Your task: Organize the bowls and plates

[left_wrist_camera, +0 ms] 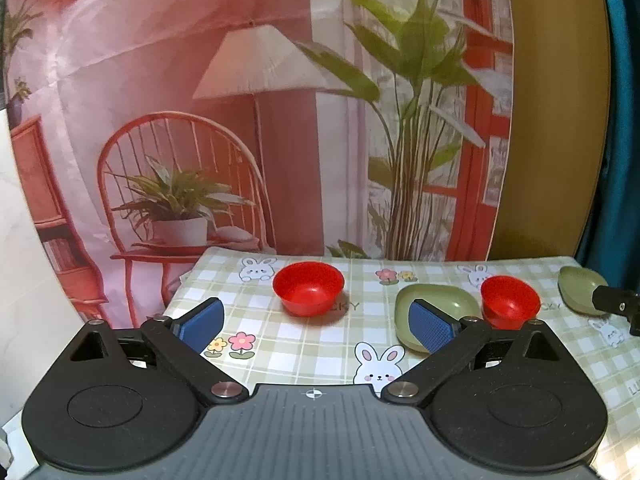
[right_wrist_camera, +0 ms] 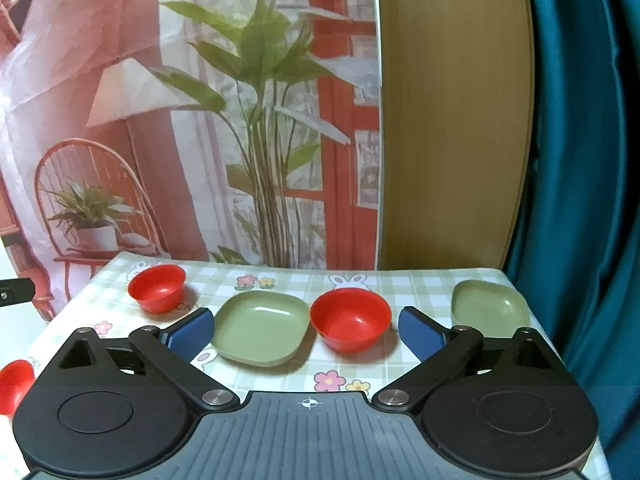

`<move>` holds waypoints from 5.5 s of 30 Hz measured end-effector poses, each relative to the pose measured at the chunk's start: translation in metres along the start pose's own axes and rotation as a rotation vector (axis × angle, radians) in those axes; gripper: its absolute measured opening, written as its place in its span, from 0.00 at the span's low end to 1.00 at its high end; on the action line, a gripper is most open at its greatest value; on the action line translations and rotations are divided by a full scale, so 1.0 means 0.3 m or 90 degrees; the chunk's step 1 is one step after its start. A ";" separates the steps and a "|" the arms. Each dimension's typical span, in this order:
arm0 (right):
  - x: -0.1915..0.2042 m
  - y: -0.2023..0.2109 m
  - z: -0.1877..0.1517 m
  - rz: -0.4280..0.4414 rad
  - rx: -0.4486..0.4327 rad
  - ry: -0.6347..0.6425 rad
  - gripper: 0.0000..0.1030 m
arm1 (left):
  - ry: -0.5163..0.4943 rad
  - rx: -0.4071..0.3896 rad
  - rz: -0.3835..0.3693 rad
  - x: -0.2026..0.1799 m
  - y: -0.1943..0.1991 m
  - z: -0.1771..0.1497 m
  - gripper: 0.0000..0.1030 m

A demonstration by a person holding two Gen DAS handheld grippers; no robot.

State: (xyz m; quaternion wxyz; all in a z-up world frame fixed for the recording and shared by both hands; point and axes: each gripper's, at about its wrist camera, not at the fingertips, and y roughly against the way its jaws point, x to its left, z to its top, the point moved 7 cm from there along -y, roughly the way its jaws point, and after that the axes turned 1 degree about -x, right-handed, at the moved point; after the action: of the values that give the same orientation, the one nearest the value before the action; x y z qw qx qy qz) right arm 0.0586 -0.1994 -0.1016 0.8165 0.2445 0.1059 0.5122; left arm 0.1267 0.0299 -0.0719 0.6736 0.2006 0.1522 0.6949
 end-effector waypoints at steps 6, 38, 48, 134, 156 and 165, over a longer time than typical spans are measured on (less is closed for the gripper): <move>-0.020 -0.053 -0.031 0.004 0.019 -0.011 0.92 | -0.010 0.019 -0.027 -0.038 -0.062 -0.044 0.97; 0.174 -0.195 -0.427 0.085 0.194 0.026 0.60 | 0.013 0.253 -0.106 -0.121 -0.212 -0.556 0.81; 0.195 -0.217 -0.497 0.102 0.227 0.035 0.46 | 0.028 0.305 -0.128 -0.143 -0.233 -0.636 0.63; -0.018 -0.485 0.094 0.091 0.073 -0.022 0.08 | 0.020 0.136 -0.212 -0.325 -0.452 -0.077 0.17; -0.049 -0.853 0.023 0.094 0.181 -0.037 0.08 | 0.019 0.231 -0.206 -0.343 -0.773 -0.128 0.17; -0.045 -0.927 -0.062 0.092 0.233 -0.047 0.08 | 0.005 0.277 -0.208 -0.332 -0.845 -0.186 0.17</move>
State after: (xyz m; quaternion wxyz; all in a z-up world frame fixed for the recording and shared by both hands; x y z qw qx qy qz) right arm 0.2628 -0.3048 -0.2600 0.7227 0.4147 0.1495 0.5323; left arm 0.3227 -0.0546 -0.2501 0.7171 0.3106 0.3307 0.5291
